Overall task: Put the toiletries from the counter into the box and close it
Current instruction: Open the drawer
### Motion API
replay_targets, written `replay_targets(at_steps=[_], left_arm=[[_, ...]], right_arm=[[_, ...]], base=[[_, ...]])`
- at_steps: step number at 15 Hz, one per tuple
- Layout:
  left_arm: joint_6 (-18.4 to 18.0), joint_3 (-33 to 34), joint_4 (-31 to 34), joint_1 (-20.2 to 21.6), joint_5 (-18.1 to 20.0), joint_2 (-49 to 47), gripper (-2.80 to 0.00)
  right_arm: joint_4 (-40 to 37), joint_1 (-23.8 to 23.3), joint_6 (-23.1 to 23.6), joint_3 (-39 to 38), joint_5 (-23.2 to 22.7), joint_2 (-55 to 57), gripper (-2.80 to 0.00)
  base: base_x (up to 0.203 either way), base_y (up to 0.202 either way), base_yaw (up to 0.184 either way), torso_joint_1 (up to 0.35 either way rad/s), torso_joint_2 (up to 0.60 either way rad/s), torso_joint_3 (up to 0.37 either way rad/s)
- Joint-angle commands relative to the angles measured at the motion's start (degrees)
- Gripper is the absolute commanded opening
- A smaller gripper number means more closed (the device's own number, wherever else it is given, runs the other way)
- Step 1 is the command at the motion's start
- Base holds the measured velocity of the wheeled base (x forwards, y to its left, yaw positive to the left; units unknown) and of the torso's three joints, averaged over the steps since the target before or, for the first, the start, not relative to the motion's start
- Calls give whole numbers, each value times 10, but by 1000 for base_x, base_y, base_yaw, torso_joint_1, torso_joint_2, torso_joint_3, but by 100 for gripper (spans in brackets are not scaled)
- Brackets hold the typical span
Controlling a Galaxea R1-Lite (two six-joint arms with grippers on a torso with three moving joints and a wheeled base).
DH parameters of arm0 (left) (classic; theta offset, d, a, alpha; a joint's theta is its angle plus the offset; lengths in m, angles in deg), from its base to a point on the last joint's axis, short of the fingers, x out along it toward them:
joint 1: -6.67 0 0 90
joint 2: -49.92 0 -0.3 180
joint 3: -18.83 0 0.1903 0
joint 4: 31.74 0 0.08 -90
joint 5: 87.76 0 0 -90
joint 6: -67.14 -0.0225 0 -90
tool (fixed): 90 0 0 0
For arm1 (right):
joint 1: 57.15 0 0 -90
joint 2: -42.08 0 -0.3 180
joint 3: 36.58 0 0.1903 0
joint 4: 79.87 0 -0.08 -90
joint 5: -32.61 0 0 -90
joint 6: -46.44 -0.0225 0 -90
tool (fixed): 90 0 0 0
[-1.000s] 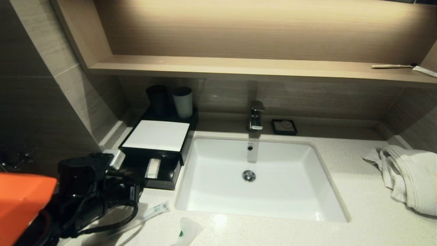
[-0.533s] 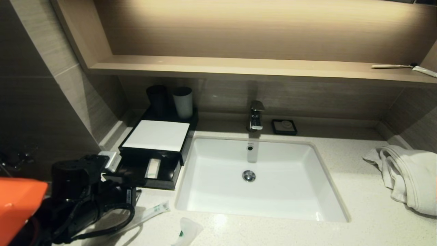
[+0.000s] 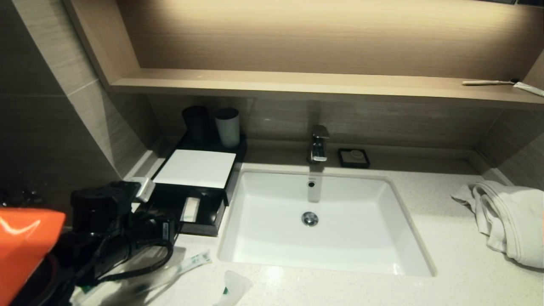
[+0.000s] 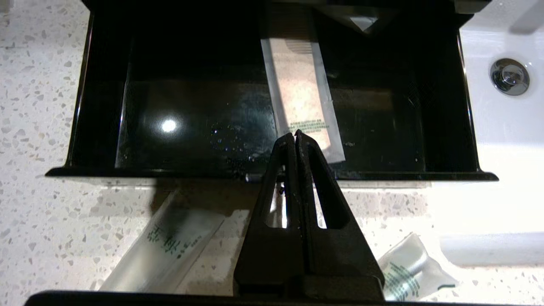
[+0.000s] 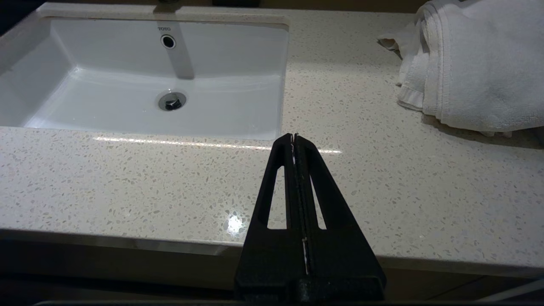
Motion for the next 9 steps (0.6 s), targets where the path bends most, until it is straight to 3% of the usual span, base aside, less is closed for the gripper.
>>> replay_targets(at_steps=[1,9], left_arm=[[1,-29,20,0,0,-8,-280],[1,-133,203,1,-1,-5,-280]], right_arm=[[0,0,0,0,0,0,-280],[0,0,0,0,0,0,-280]], base=[[0,0,0,0,0,0],[0,0,0,0,0,0]])
